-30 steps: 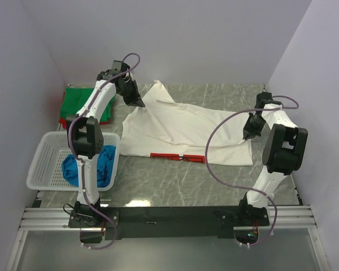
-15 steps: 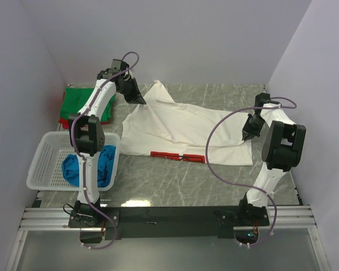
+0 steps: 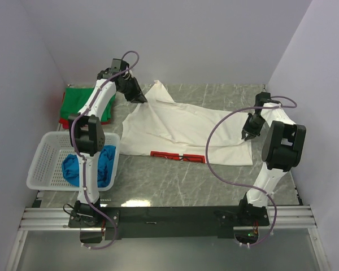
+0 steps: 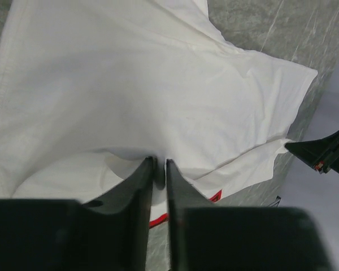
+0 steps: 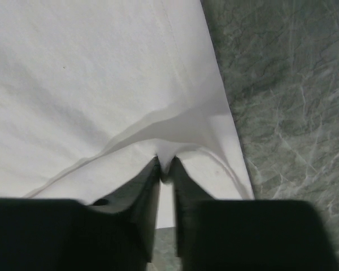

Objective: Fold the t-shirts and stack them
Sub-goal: Fold the tshirt

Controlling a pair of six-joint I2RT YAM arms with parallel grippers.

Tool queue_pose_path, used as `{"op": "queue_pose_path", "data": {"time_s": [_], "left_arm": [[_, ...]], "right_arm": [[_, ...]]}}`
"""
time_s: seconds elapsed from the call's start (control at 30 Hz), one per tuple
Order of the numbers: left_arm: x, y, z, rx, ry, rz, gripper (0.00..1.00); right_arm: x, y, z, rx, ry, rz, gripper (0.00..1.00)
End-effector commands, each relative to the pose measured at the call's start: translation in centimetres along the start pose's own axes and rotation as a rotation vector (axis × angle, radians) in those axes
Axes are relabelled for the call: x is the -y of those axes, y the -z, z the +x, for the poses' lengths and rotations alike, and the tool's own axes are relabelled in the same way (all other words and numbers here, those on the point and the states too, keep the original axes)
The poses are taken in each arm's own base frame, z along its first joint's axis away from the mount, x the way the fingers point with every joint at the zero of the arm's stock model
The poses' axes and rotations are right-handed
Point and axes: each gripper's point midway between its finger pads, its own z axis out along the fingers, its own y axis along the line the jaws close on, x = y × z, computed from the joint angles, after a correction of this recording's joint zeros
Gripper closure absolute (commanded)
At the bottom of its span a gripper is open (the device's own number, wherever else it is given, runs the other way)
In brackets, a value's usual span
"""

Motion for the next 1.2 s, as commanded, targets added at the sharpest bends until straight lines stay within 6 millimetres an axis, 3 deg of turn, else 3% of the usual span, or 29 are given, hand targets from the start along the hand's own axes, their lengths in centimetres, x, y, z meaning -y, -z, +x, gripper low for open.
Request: {"op": "queue_pose_path", "data": {"time_s": [0.0, 0.03, 0.07, 0.13, 0.17, 0.2, 0.27, 0.33, 0.37, 0.4, 0.43, 0.47, 0.53, 0.67, 1.17], "left_arm": [[1.3, 1.1, -2.9, 0.114, -0.014, 0.013, 0.75], [1.1, 1.4, -3.7, 0.154, 0.005, -0.012, 0.64], [1.6, 2.3, -4.4, 0.195, 0.006, -0.013, 0.38], [1.9, 3.4, -5.8, 0.277, 0.009, -0.025, 0.22], [2.8, 4.6, -6.4, 0.316, 0.010, -0.009, 0.10], [2.8, 4.8, -6.3, 0.323, 0.011, -0.012, 0.07], [3.5, 5.4, -5.8, 0.341, 0.004, 0.001, 0.04], [4.0, 5.9, -4.8, 0.335, -0.014, 0.005, 0.04], [3.3, 4.9, -3.1, 0.293, -0.011, -0.017, 0.03], [3.0, 4.5, -2.1, 0.273, -0.014, -0.026, 0.03], [3.2, 5.1, -1.4, 0.272, -0.023, -0.021, 0.03], [2.0, 3.9, 0.6, 0.226, -0.015, -0.047, 0.03], [2.1, 4.3, 2.0, 0.223, -0.020, -0.041, 0.02], [0.5, 3.1, 4.9, 0.171, 0.000, -0.061, 0.02], [-0.7, 2.0, 7.6, 0.100, 0.021, -0.078, 0.01]], "right_arm": [[-0.9, 3.2, -2.9, 0.114, 0.010, -0.045, 0.70], [-0.9, 3.5, -3.1, 0.125, 0.009, -0.044, 0.60], [-0.8, 3.9, -3.3, 0.138, 0.009, -0.041, 0.57], [-0.9, 5.3, -3.6, 0.174, 0.020, -0.045, 0.51], [-0.8, 5.7, -3.5, 0.180, 0.024, -0.042, 0.50], [-0.4, 6.3, -3.2, 0.192, 0.027, -0.030, 0.49], [0.1, 6.6, -2.5, 0.199, 0.030, -0.023, 0.48], [0.8, 6.2, -0.7, 0.178, 0.022, -0.015, 0.48], [0.8, 6.3, -0.4, 0.195, 0.017, -0.020, 0.48], [1.5, 5.2, 1.1, 0.162, 0.001, -0.010, 0.49], [1.6, 4.8, 1.5, 0.158, -0.007, -0.013, 0.49], [1.9, 4.7, 1.7, 0.162, -0.015, -0.019, 0.50], [2.4, 4.0, 2.7, 0.138, -0.025, -0.016, 0.51], [2.8, 3.1, 2.8, 0.104, -0.021, -0.005, 0.55], [4.1, -0.1, 1.8, 0.055, -0.032, 0.050, 0.63]]}}
